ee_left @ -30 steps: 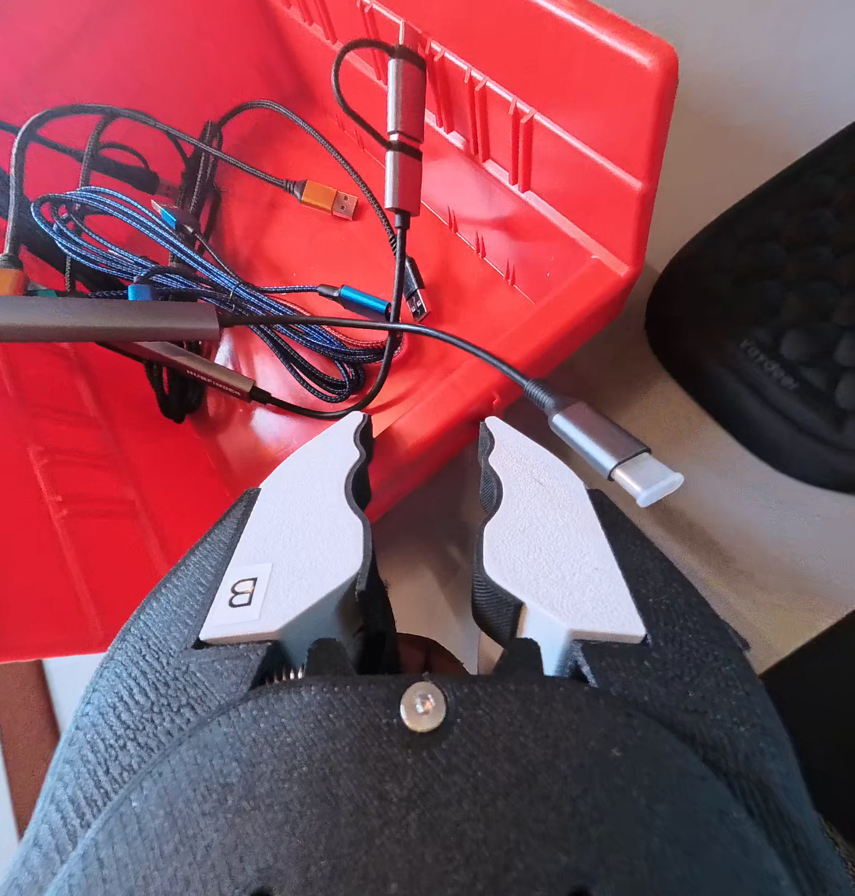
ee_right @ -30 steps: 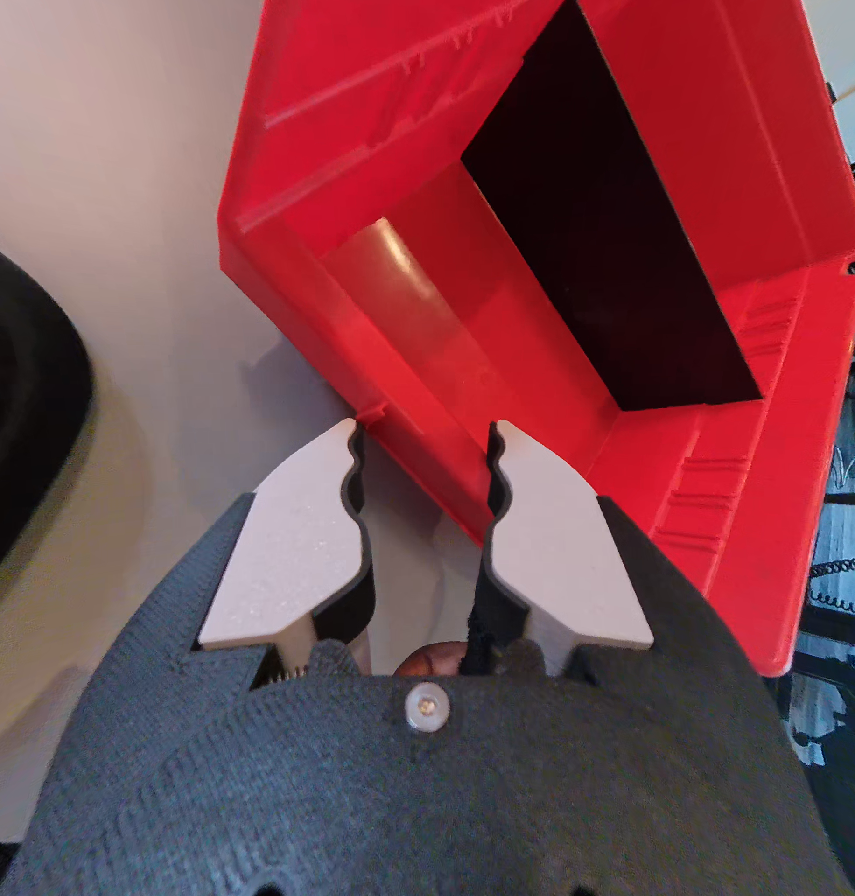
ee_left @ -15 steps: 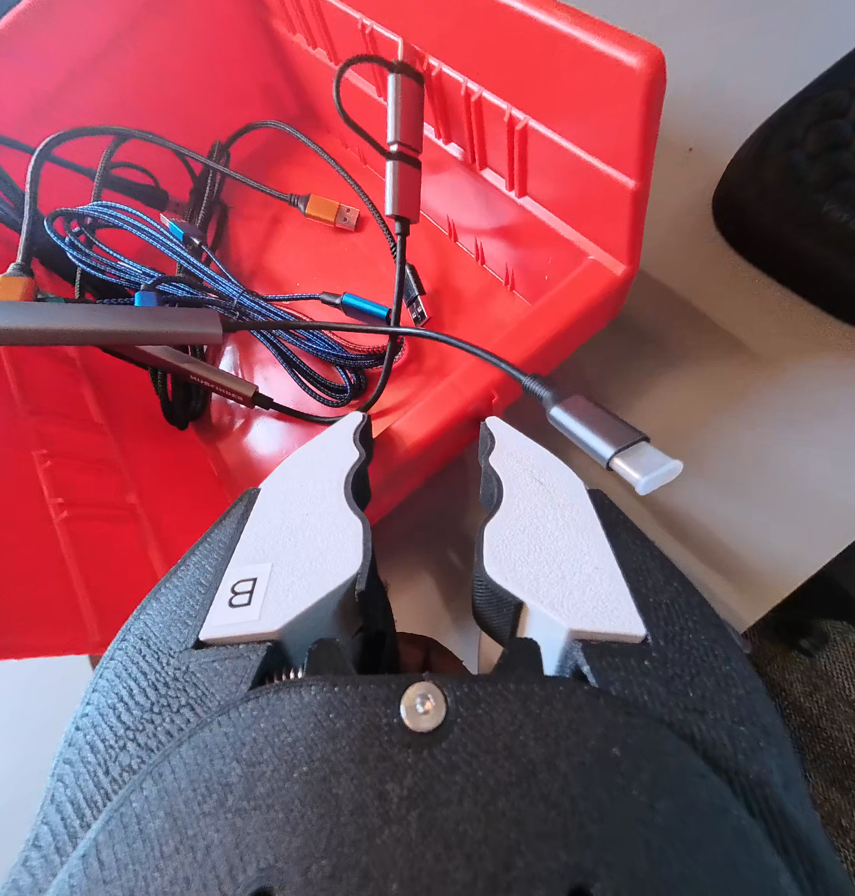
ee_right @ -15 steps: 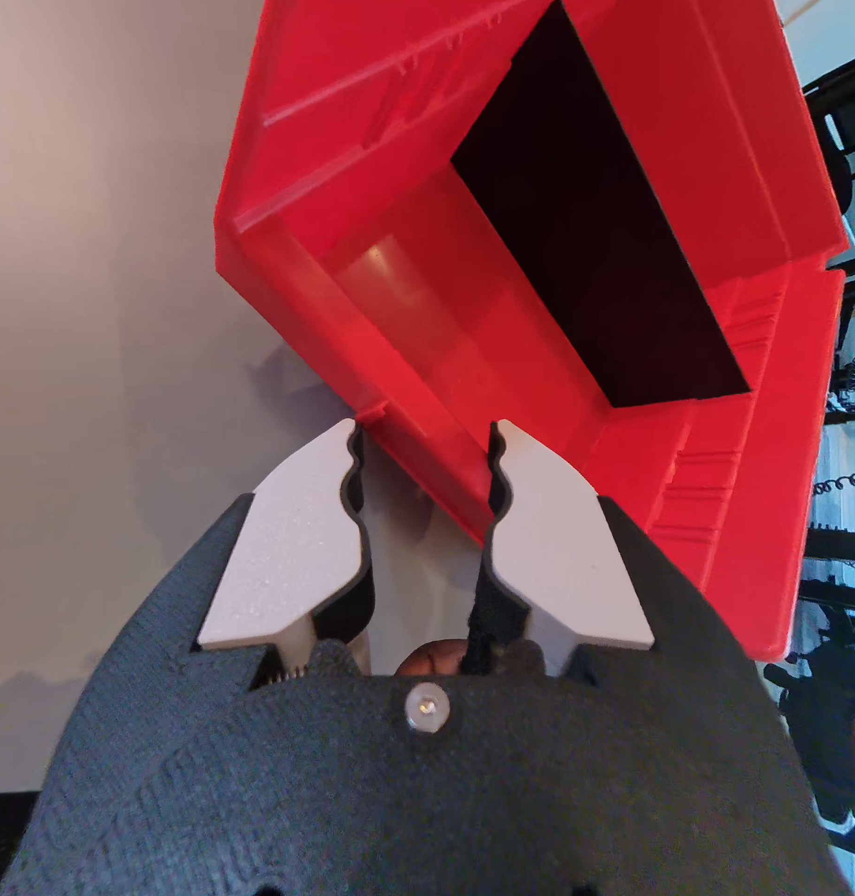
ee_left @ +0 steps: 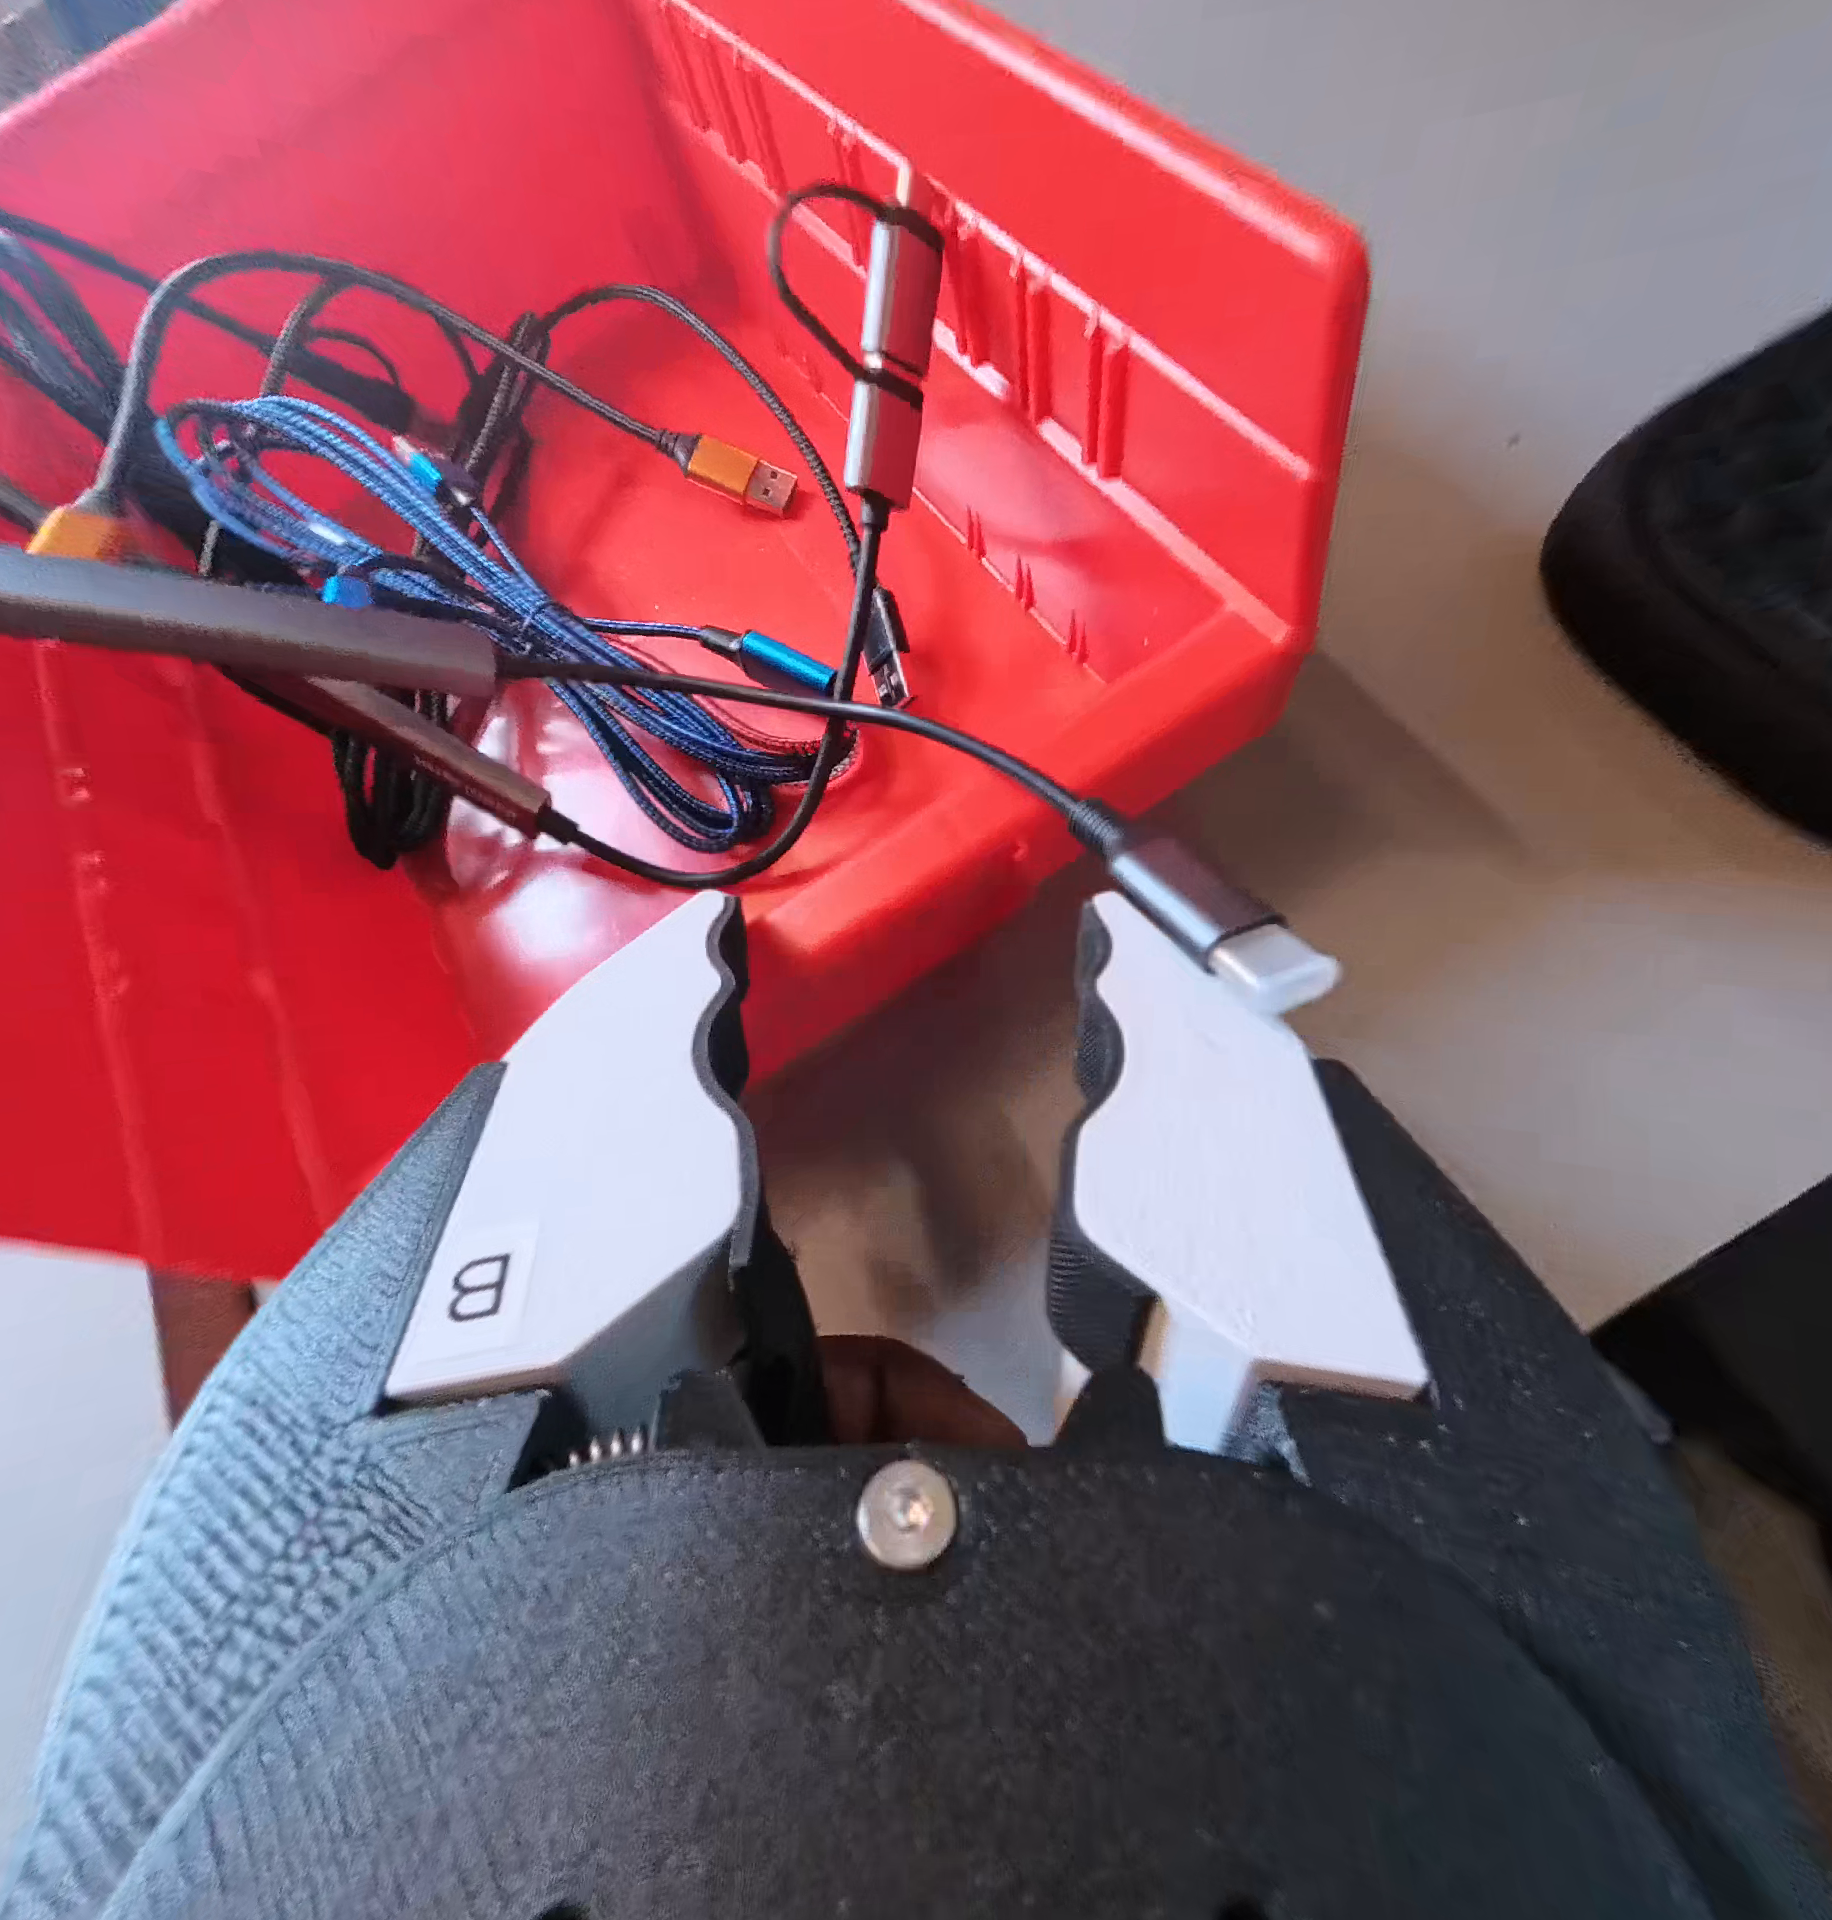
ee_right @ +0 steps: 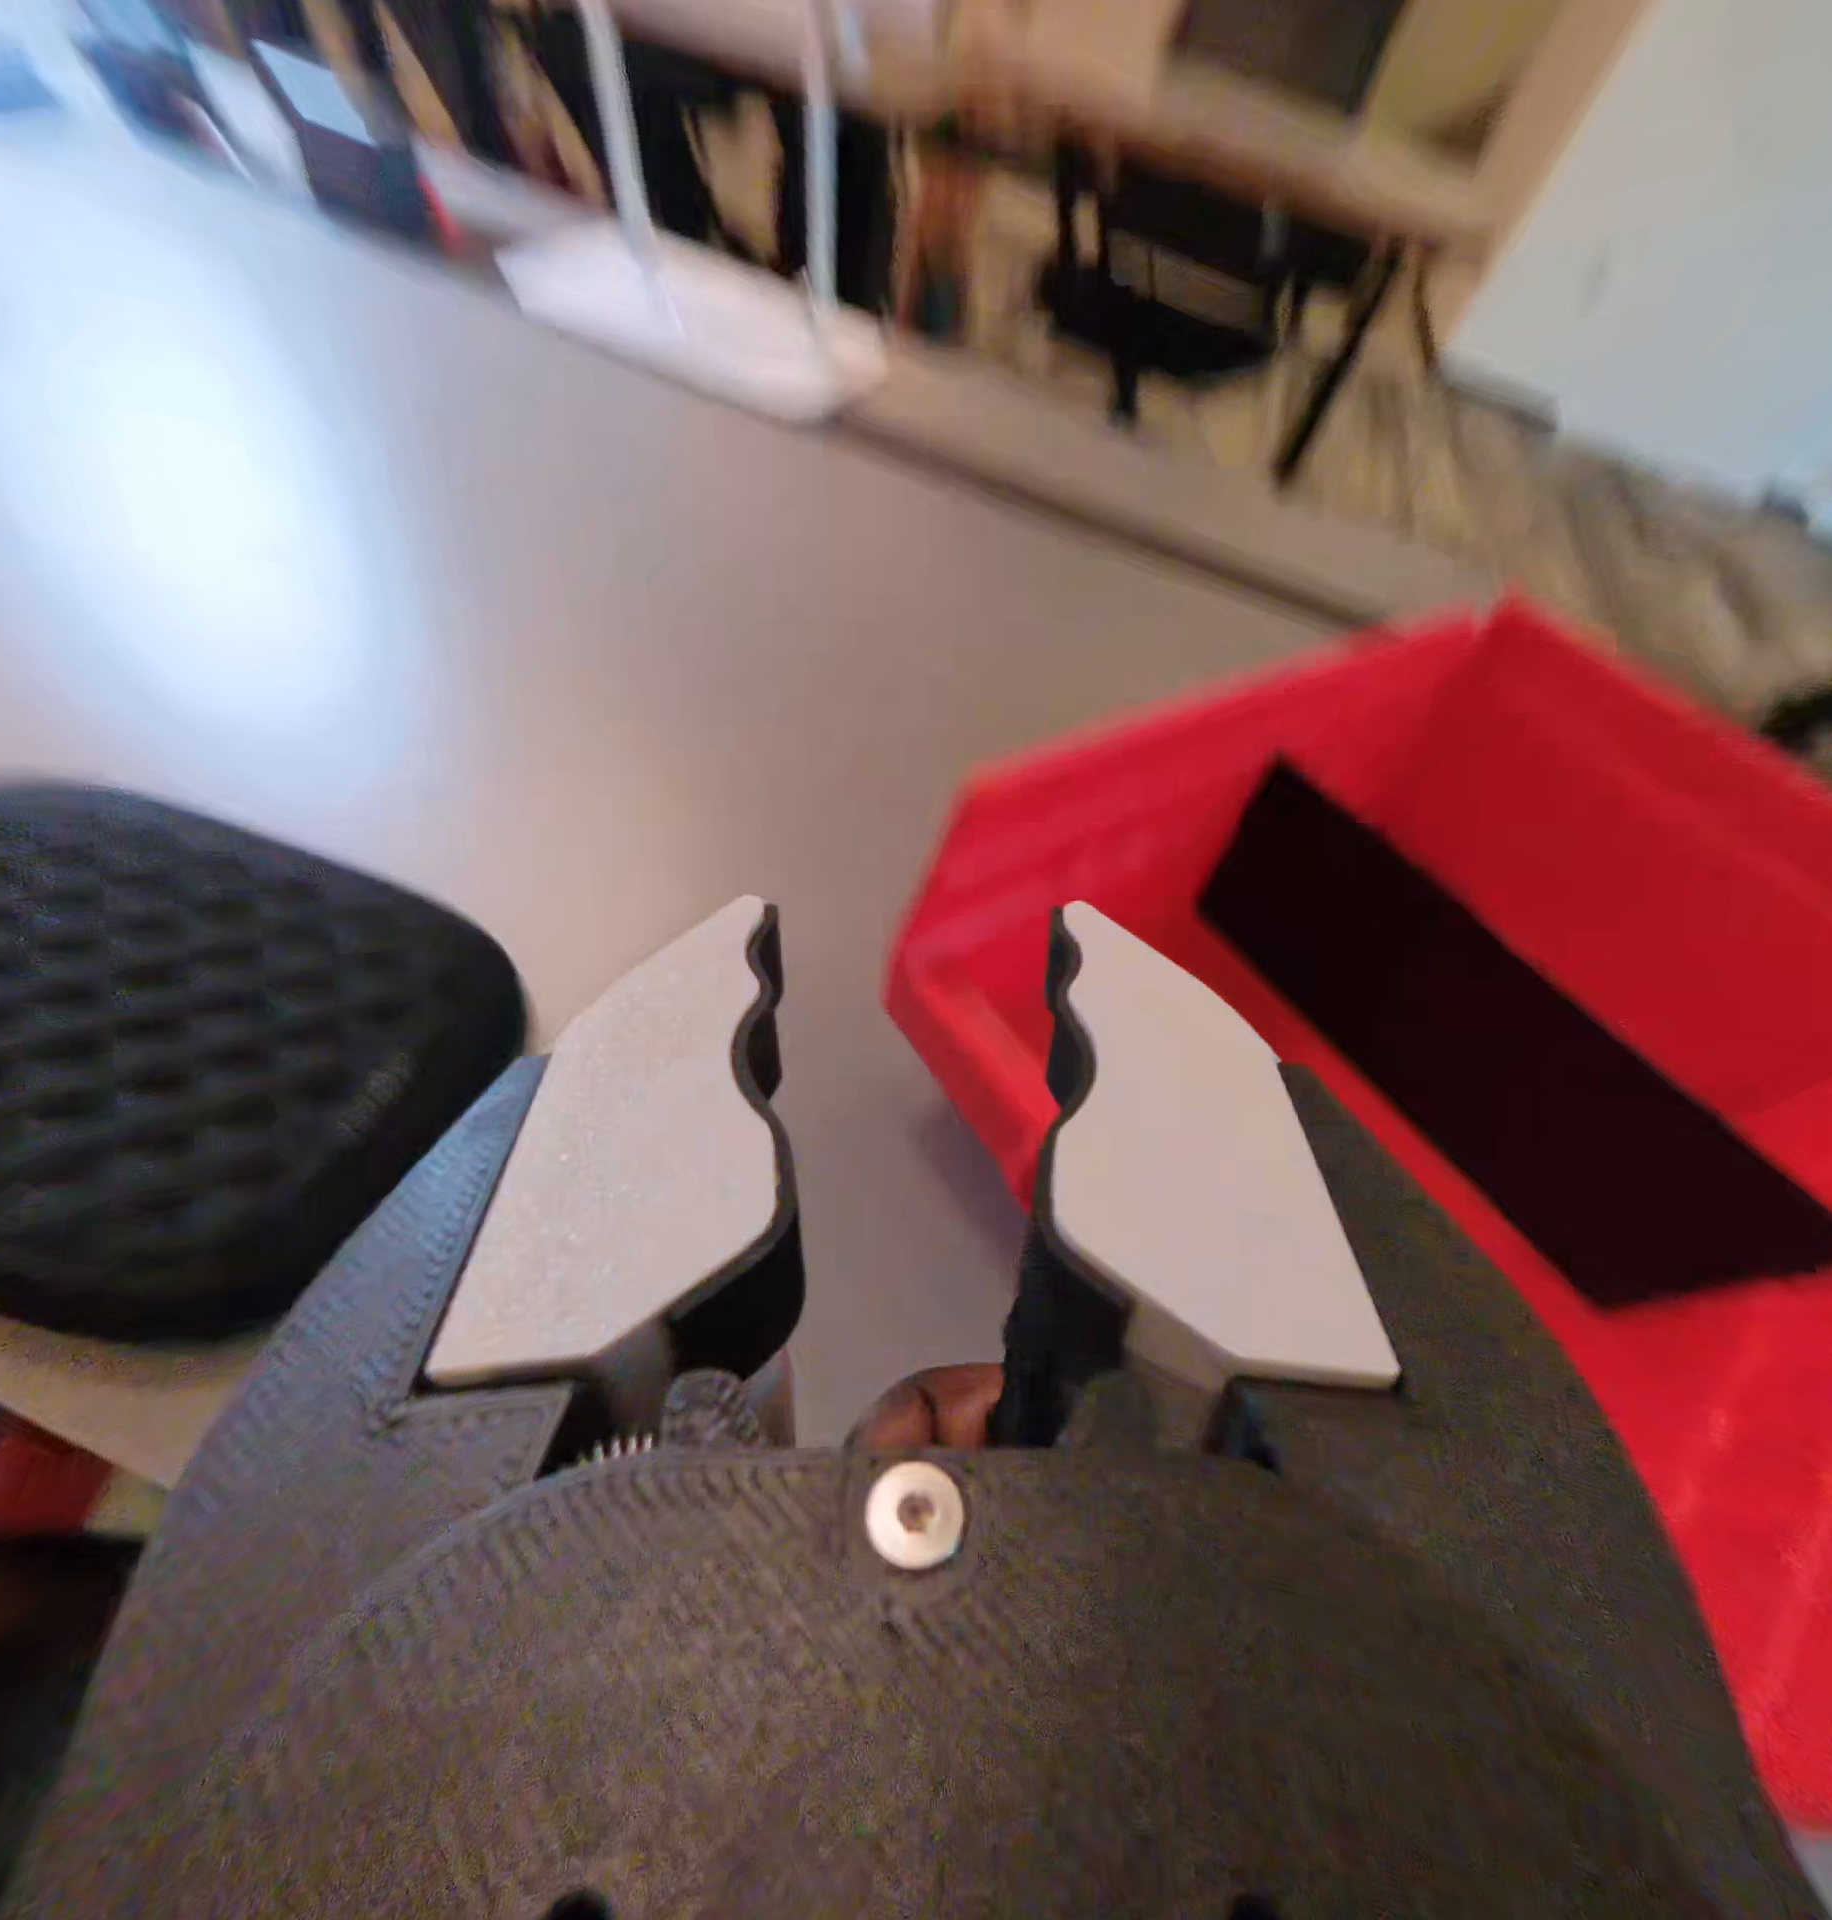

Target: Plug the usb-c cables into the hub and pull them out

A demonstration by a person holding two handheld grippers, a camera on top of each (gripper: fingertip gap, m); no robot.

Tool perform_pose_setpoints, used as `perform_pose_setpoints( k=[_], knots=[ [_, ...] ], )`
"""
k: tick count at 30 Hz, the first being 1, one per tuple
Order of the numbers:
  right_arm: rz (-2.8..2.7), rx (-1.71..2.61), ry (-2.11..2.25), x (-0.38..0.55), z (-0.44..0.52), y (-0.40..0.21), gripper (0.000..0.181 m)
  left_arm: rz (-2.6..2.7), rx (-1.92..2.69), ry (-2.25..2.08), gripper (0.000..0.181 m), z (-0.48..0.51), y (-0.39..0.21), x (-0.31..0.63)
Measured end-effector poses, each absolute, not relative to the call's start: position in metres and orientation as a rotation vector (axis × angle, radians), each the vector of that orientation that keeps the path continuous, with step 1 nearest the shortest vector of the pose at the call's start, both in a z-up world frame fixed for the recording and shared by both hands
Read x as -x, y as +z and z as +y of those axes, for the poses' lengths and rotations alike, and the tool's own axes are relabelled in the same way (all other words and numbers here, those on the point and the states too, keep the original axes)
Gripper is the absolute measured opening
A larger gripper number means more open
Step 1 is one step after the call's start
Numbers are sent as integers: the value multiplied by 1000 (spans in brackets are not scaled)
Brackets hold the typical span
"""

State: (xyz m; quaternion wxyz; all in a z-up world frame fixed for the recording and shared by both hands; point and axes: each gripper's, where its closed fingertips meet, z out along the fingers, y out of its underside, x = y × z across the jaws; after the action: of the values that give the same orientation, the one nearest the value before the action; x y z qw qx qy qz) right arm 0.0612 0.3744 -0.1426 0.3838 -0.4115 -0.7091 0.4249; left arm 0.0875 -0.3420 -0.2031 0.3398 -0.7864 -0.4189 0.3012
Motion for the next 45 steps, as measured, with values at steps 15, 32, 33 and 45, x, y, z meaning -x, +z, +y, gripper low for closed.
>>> perform_pose_setpoints(
  k=[15, 32, 33, 45],
  knots=[
    [-1788, 550, 2268, -58, 114, -66, 46, -1809, 1094, 785, 53, -418, -152, -2],
    [-1957, 464, 2090, -51, 70, -112, 45, -1651, 1130, 863, 11, -412, -132, 19],
    [-1964, 471, 2075, -50, 70, -114, 45, -1622, 1142, 895, 11, -410, -125, 18],
    [-1967, 493, 1957, -40, 72, -123, 42, -1150, 1046, 1174, 10, -367, 10, 5]
  ],
)
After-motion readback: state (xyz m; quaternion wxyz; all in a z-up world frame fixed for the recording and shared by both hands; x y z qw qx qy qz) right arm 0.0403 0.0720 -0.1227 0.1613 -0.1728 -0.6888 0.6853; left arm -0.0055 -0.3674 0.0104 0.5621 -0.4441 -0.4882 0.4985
